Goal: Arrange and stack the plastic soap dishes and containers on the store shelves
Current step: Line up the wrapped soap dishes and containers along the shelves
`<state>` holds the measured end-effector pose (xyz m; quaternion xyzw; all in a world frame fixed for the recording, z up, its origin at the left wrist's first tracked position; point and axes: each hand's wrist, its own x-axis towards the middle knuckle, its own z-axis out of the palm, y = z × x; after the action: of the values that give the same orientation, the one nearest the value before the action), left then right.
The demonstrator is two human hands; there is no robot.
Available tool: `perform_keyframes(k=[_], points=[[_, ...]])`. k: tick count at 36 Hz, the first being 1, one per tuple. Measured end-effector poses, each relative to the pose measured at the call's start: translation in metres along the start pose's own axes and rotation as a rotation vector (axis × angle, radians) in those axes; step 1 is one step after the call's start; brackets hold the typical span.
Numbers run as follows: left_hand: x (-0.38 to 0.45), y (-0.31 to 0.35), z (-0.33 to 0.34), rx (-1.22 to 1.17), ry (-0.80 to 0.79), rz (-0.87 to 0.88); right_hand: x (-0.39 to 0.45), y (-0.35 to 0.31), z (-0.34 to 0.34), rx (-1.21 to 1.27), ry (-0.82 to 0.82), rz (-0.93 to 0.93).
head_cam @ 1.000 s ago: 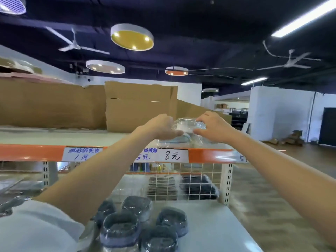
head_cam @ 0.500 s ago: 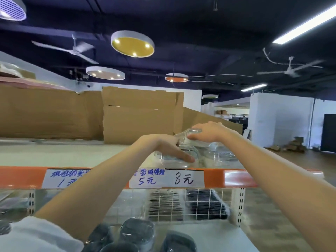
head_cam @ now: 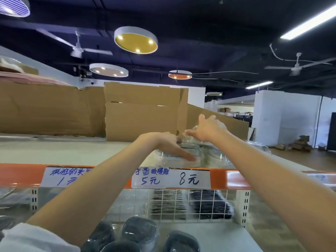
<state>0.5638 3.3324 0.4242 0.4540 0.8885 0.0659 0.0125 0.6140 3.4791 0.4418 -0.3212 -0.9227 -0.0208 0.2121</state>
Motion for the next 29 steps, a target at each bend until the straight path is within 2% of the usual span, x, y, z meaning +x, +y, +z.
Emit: perform_keyframes(k=[4,9,17,22,29], points=[[-0.006,0.0,0.006,0.037,0.031,-0.046,-0.003,-0.001,-0.001,-0.003,0.008,0.033],[-0.006,0.001,0.012,-0.004,0.201,-0.046,-0.012,0.004,-0.004,0.127,0.034,0.009],[-0.037,0.011,0.008,0.109,0.453,-0.113,-0.039,0.027,-0.036,0.59,0.063,-0.088],[-0.055,0.02,0.003,0.045,0.656,-0.15,-0.065,0.043,-0.046,0.826,-0.042,-0.129],[-0.09,0.042,0.017,0.163,0.832,-0.099,-0.11,0.075,-0.045,0.995,-0.23,-0.234]])
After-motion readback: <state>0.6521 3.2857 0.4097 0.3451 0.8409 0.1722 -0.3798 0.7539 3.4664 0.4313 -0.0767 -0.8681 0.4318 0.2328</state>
